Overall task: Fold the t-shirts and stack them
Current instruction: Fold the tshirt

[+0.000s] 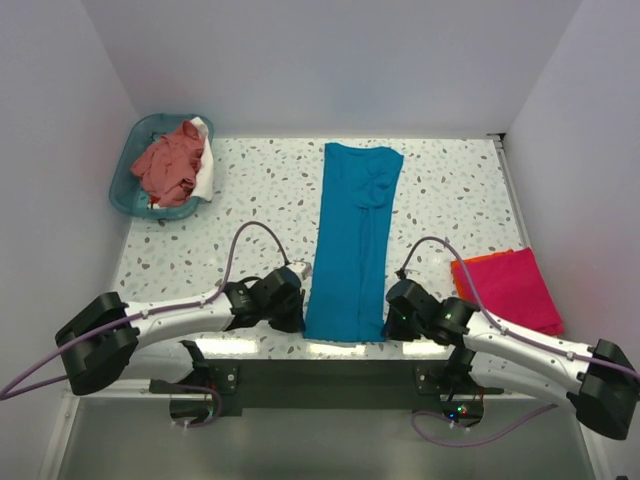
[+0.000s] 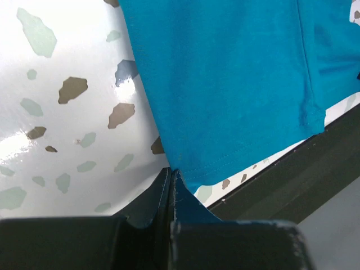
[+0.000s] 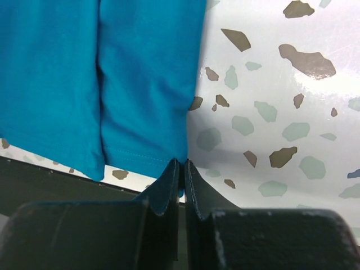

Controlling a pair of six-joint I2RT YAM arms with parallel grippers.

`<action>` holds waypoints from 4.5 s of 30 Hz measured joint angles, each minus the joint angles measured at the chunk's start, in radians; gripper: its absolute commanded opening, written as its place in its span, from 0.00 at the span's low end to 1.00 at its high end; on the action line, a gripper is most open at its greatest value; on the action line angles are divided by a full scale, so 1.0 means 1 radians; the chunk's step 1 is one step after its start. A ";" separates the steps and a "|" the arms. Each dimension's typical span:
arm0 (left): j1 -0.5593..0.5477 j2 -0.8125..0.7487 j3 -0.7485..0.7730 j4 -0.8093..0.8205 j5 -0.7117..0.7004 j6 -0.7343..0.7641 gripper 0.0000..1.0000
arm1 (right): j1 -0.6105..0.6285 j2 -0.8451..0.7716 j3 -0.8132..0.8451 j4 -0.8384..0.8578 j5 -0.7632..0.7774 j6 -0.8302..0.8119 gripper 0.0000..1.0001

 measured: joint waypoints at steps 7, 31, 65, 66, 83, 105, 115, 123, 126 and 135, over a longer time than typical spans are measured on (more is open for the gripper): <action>0.008 -0.051 0.056 -0.039 -0.026 0.000 0.00 | 0.001 -0.053 0.105 -0.123 0.062 -0.016 0.00; 0.430 0.578 0.711 0.101 -0.015 0.080 0.00 | -0.579 0.760 0.817 0.070 0.041 -0.459 0.00; 0.330 0.447 0.383 0.147 -0.012 0.097 0.57 | -0.499 0.641 0.449 0.166 -0.054 -0.396 0.49; 0.331 0.447 0.373 0.147 -0.016 0.097 0.57 | -0.498 0.641 0.438 0.172 -0.055 -0.390 0.48; 0.328 0.356 0.240 0.341 0.031 0.066 0.62 | -0.486 0.560 0.359 0.211 -0.053 -0.336 0.51; 0.348 0.479 0.312 0.360 -0.035 -0.010 0.49 | -0.506 0.685 0.417 0.266 -0.033 -0.295 0.51; 0.337 0.490 0.314 0.357 -0.055 -0.011 0.32 | -0.506 0.685 0.389 0.303 -0.038 -0.283 0.23; 0.319 0.499 0.317 0.340 -0.055 -0.027 0.00 | -0.506 0.684 0.386 0.303 -0.051 -0.285 0.00; 0.316 0.497 0.317 0.337 -0.055 -0.028 0.00 | -0.506 0.674 0.374 0.310 -0.054 -0.286 0.00; 0.300 0.396 0.224 0.332 -0.026 -0.045 0.00 | -0.495 0.549 0.272 0.302 -0.090 -0.295 0.00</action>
